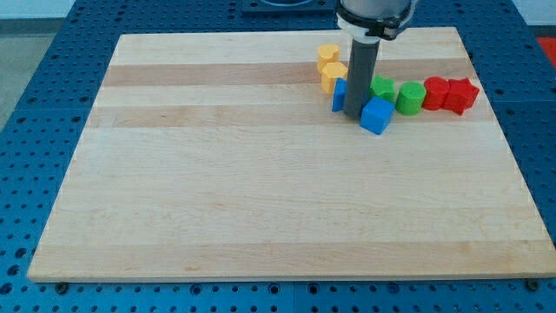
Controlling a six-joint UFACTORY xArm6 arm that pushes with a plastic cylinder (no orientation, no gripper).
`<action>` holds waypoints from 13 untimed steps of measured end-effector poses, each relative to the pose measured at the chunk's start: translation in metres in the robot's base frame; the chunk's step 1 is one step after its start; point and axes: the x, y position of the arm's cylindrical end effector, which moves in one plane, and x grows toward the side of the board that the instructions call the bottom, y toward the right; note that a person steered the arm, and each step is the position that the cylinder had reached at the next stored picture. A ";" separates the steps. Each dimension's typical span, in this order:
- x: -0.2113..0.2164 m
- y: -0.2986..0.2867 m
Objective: Move the yellow hexagon to the bottom of the yellow heart
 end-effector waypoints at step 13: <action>-0.157 0.050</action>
